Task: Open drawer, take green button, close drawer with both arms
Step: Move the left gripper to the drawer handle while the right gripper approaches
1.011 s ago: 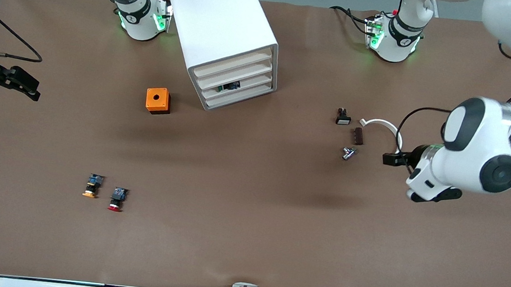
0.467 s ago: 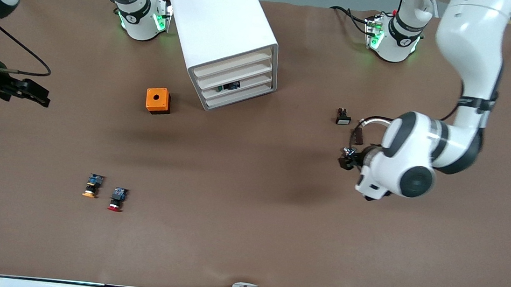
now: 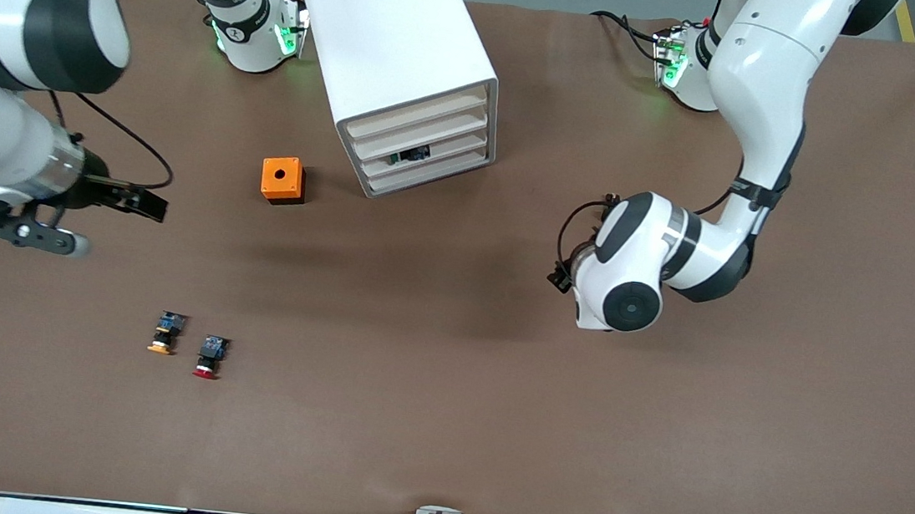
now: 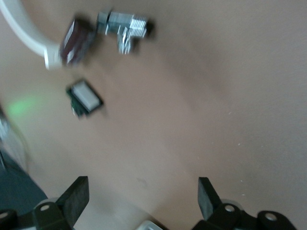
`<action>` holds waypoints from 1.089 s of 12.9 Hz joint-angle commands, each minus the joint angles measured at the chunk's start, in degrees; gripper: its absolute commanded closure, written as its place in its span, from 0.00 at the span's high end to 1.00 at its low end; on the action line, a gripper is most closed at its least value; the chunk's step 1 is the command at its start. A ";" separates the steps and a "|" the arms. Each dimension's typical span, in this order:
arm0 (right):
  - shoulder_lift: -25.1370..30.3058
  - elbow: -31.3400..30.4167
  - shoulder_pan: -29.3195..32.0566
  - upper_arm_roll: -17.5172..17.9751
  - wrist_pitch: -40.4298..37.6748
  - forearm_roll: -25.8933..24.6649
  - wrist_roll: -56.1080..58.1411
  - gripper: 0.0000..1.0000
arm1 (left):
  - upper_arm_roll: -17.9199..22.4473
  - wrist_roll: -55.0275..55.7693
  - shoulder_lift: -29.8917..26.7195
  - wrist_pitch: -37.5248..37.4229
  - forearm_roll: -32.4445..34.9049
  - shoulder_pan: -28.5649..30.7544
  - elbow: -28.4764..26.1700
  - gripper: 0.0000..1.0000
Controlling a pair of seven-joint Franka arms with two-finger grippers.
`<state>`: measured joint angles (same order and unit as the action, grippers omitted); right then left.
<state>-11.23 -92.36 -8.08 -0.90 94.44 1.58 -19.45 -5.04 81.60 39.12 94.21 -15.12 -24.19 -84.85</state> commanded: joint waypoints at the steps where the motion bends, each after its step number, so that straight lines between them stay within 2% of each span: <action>1: -2.64 1.49 0.08 -0.15 0.04 7.27 -3.05 1.00 | 0.38 13.36 1.65 -0.52 -5.86 -1.91 1.45 1.00; 6: -6.16 1.49 -2.72 -0.15 2.15 16.34 -13.57 1.00 | 0.38 33.24 4.11 -0.79 -16.41 -5.34 1.36 1.00; 9: -8.27 1.57 -7.02 -0.24 2.77 16.62 -21.75 1.00 | 0.38 36.25 5.26 -1.92 -25.55 -5.70 0.92 1.00; 12: -9.68 1.66 -9.23 -0.15 2.85 16.70 -28.08 1.00 | 0.38 40.37 7.01 -6.49 -29.17 -5.78 0.92 1.00; 14: -11.08 3.23 -11.68 -0.15 3.90 16.70 -33.35 0.99 | 0.29 47.64 9.29 -6.59 -33.72 -6.66 0.92 0.99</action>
<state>-20.61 -92.04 -17.90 -0.71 98.24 17.13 -48.11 -4.95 123.79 46.04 88.77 -45.04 -29.95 -84.87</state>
